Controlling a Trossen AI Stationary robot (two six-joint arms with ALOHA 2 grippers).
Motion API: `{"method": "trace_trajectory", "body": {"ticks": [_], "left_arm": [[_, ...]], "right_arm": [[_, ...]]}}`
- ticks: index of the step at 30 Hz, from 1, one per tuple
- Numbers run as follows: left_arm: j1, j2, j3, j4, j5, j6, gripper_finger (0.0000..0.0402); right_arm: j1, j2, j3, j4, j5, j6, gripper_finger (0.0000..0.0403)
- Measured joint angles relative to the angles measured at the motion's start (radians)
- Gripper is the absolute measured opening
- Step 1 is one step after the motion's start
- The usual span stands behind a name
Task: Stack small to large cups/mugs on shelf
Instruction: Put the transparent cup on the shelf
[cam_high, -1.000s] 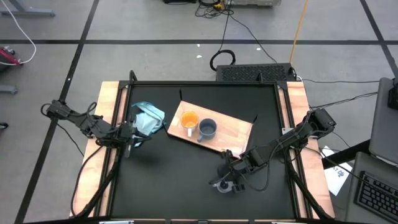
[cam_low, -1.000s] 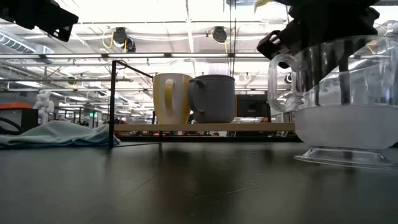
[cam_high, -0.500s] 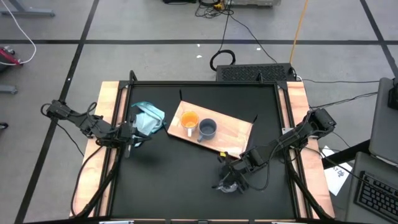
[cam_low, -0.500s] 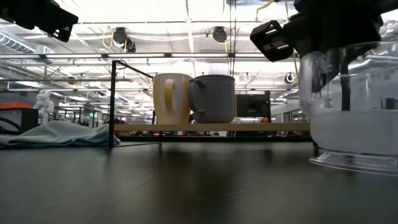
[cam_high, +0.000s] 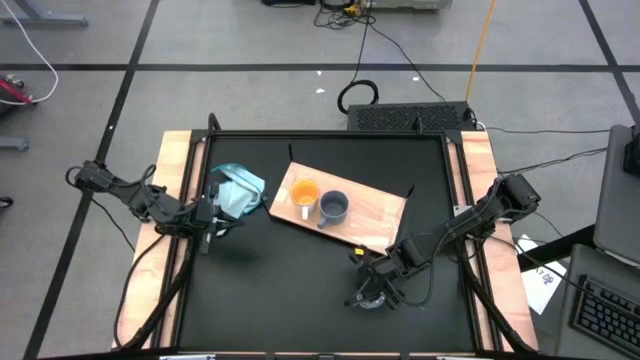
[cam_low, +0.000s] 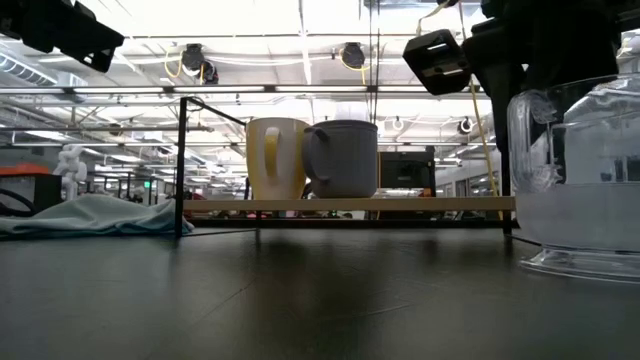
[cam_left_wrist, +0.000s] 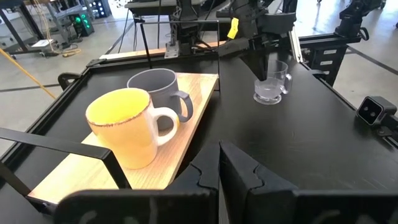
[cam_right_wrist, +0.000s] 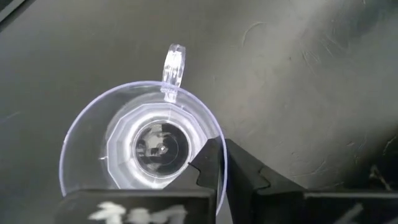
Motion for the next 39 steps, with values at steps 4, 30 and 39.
{"method": "trace_trajectory", "body": {"ticks": [4,30,39], "left_arm": [[0.0,0.0,0.0,0.0,0.0,0.0,0.0012],[0.0,0.0,0.0,-0.001,0.0,-0.005,0.0012],[0.0,0.0,0.0,-0.011,0.0,-0.004,0.0012]], "right_arm": [[0.006,0.001,0.0,0.036,0.003,0.012,0.0028],[0.015,-0.083,-0.001,0.061,0.01,0.139,0.0089],[0.026,-0.127,-0.001,0.06,0.004,0.492,0.0089]]}}
